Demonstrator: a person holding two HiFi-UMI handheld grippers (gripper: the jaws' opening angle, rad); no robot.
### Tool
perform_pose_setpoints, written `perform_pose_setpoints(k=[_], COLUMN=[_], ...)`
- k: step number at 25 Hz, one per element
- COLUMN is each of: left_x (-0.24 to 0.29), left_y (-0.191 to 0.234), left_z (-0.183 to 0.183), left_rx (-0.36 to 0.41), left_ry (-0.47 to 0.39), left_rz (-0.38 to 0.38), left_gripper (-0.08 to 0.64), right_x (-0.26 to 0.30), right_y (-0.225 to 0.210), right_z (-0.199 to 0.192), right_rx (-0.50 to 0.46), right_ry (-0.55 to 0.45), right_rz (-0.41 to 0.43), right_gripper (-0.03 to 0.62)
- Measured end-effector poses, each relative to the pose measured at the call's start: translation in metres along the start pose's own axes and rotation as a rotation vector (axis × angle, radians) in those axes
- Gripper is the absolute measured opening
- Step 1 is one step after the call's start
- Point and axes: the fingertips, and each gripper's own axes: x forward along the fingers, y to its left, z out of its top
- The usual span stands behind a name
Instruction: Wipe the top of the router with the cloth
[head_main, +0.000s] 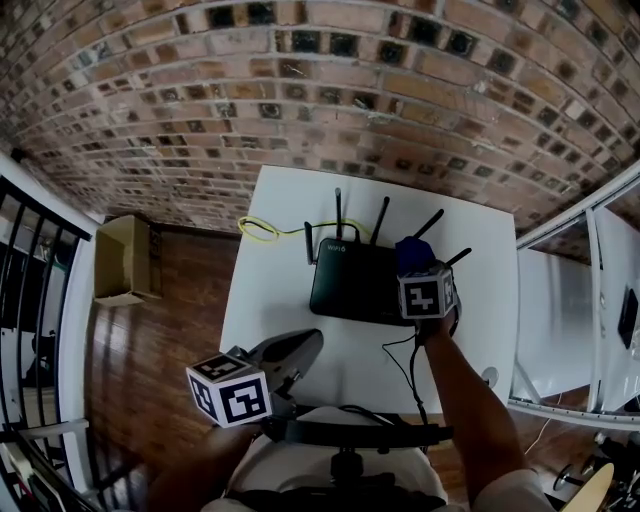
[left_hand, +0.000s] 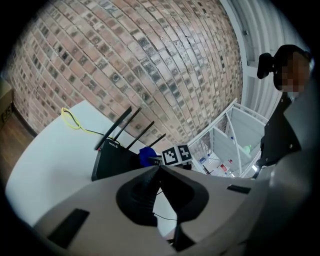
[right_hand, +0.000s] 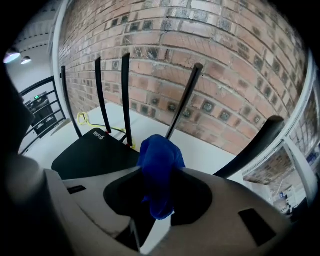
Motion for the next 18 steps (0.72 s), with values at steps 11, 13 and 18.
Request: perform_pose_setpoints(k=[11, 13, 18], left_x=[-0.011, -0.014, -0.022], left_y=[0.011, 0.012, 0.018], left_z=[0.001, 0.001, -0.003], left_rx=[-0.011, -0.013, -0.018], left_ry=[-0.016, -0.019, -0.023], left_rz=[0.02, 0.021, 0.041], left_gripper=[0.026, 0.026, 0.026], right_x=[-0.028, -0.027, -0.023], right_y=[0.103, 0.129, 0.18], right_z=[0.039, 0.039, 0.038], right_rx=[0.051, 0.047, 0.007], right_ry=[-0.113, -0.096, -0.026], right_rz=[0.319, 0.376, 0.465], right_gripper=[0.135, 0.135, 0.135])
